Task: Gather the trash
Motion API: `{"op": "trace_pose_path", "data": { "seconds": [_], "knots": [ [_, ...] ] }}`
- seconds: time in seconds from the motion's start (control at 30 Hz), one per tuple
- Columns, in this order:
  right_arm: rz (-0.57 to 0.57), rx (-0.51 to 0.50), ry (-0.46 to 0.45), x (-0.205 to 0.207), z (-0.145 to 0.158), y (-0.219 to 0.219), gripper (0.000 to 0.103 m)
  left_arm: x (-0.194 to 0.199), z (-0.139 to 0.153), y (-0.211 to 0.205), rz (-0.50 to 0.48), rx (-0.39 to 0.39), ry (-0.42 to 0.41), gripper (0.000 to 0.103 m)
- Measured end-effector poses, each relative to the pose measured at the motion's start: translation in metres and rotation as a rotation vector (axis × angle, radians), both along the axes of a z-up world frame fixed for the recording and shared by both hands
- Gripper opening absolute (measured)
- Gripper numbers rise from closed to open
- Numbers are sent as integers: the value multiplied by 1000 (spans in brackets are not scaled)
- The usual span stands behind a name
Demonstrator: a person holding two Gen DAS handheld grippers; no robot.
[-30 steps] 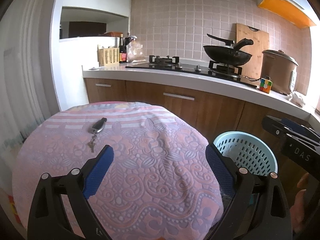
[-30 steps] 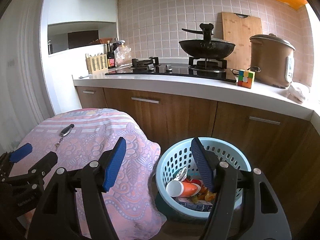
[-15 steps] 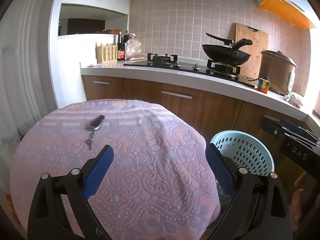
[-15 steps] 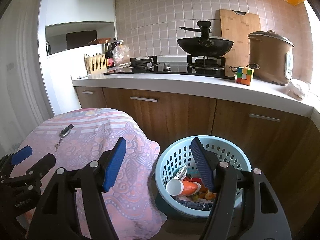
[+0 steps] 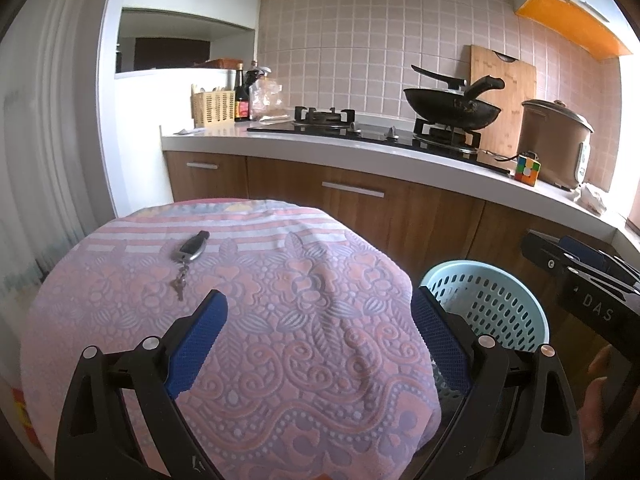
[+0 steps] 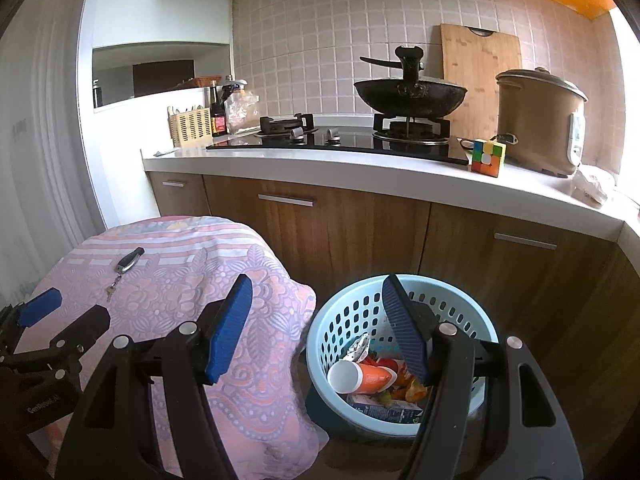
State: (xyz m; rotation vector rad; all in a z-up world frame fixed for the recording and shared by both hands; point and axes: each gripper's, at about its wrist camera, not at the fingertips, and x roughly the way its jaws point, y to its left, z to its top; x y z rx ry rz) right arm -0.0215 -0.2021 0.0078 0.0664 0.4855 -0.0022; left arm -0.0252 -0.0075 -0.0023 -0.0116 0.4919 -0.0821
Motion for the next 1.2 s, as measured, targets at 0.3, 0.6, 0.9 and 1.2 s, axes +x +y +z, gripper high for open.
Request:
{"op": "trace_pose_path", "data": {
  "seconds": [0.3, 0.6, 0.9, 1.2],
  "knots": [
    [4, -8, -8, 0, 4, 4, 64, -1, 2, 3, 9, 0, -3, 90],
    [12, -11, -14, -1, 6, 6, 64, -3, 7, 3, 7, 6, -13, 90],
    [16, -12, -14, 0, 7, 6, 64, -4, 8, 1, -1, 10, -16, 90],
    [13, -12, -11, 0, 5, 4, 64, -5, 9, 1, 3, 13, -17, 90]
  ]
}}
